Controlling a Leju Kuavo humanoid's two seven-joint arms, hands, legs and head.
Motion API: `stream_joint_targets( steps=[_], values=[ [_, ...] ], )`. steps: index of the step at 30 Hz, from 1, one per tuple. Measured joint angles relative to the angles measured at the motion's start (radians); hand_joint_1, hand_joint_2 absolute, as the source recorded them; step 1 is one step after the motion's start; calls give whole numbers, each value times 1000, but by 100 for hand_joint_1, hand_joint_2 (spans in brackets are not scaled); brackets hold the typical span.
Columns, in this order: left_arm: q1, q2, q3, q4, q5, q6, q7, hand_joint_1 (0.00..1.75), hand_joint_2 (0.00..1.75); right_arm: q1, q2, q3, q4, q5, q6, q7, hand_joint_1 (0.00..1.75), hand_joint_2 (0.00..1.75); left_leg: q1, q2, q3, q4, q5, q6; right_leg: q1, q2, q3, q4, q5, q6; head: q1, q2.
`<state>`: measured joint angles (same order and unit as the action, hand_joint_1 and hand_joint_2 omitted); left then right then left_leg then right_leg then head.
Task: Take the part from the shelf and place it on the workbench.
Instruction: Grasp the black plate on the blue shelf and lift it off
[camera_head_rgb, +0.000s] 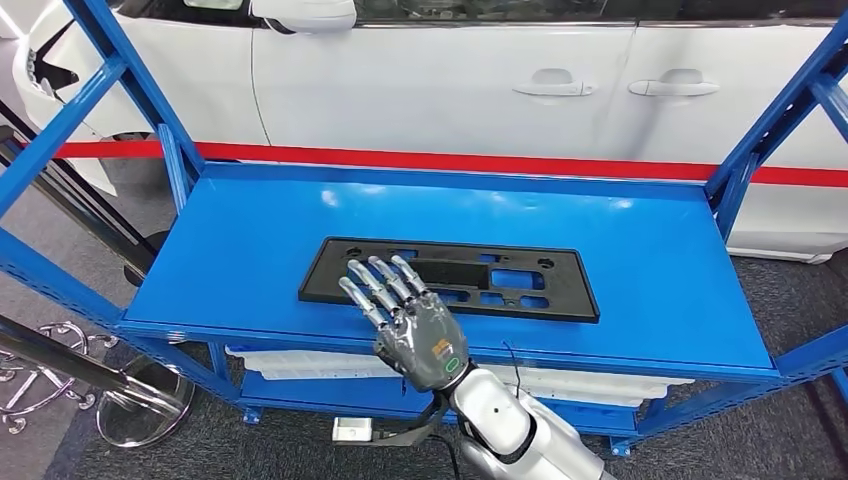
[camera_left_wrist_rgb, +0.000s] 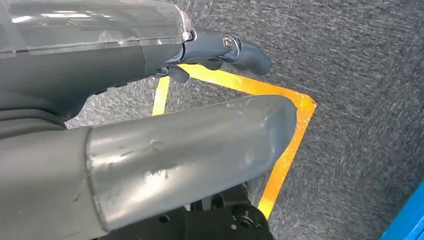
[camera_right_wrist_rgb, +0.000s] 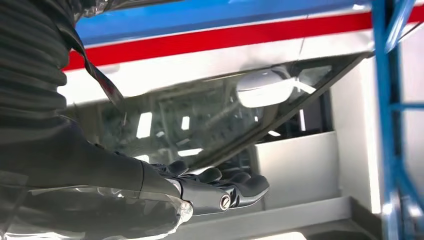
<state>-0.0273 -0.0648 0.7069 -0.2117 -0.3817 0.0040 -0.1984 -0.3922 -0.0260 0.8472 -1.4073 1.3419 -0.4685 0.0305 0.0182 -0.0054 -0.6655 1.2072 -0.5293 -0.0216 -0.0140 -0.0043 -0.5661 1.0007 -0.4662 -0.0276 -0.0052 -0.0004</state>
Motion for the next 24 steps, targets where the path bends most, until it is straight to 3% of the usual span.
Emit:
stream_joint_targets(
  steps=[2,3,6,8,9,11,12,13,14,15,17,18,19,22,24],
  values=[
    [-2,2,0,0,-5,-2,0,0,0,-18,25,22,39,8,3,7,0,175,1,2,63,-139,65,3,1,1,4,2,-4,6,0,0],
    [-4,2,0,0,-9,-3,0,0,0,-28,37,33,58,10,5,12,0,175,0,2,84,-185,79,7,3,2,3,3,-5,10,0,0],
    [-6,4,0,0,-21,-4,2,0,0,-54,69,59,111,13,10,35,0,175,-4,-1,95,-214,79,25,6,2,-1,2,-5,24,0,0],
    [-6,5,0,0,-27,-4,3,0,0,-72,87,67,141,13,17,48,0,175,0,0,98,-221,82,38,5,2,-7,24,-23,33,0,0],
    [-7,6,0,0,-30,-4,3,0,0,-82,94,69,156,13,21,53,0,175,2,1,100,-224,83,45,5,3,-25,63,-47,37,1,0],
    [-8,6,-1,0,-33,-5,3,0,0,-96,101,73,182,13,25,58,0,175,0,2,101,-224,83,55,4,3,-87,194,-111,39,1,0],
    [-8,7,-1,0,-35,-5,3,0,0,-99,102,75,194,13,27,60,0,175,-1,1,101,-224,82,57,3,3,-118,256,-133,40,1,0],
    [-8,8,-1,0,-36,-6,3,0,0,-101,103,76,205,13,30,62,0,175,-2,0,102,-223,81,57,3,3,-138,291,-137,39,1,0],
    [-8,9,-1,0,-38,-7,3,0,0,-103,106,77,218,13,34,67,0,175,-3,-1,103,-222,80,58,3,3,-139,287,-119,37,1,0],
    [-8,9,-2,0,-41,-9,4,0,0,-109,109,78,231,14,37,74,0,175,-4,-2,106,-222,78,57,3,3,-122,245,-85,34,1,0],
    [-8,9,-5,0,-51,-12,5,0,0,-128,119,78,267,20,38,94,0,175,-7,-4,110,-220,74,54,8,3,-61,109,-11,20,1,0],
    [-9,10,-8,0,-56,-13,6,0,0,-141,126,78,291,25,36,105,0,175,-9,-4,110,-218,72,50,10,3,-38,56,7,15,1,0],
    [-10,10,-10,0,-62,-15,6,0,0,-155,132,78,321,32,31,117,0,175,-10,-4,109,-217,71,46,13,4,-26,26,13,11,0,0],
    [-12,15,-16,0,-76,-18,8,0,0,-190,150,71,419,50,12,140,0,175,-9,-2,106,-215,68,29,12,5,-22,8,11,5,0,0],
    [-13,18,-20,0,-80,-20,8,0,0,-206,160,66,468,55,2,145,0,175,-7,-1,90,-173,37,17,5,4,-15,-2,14,-4,0,0]
  ],
)
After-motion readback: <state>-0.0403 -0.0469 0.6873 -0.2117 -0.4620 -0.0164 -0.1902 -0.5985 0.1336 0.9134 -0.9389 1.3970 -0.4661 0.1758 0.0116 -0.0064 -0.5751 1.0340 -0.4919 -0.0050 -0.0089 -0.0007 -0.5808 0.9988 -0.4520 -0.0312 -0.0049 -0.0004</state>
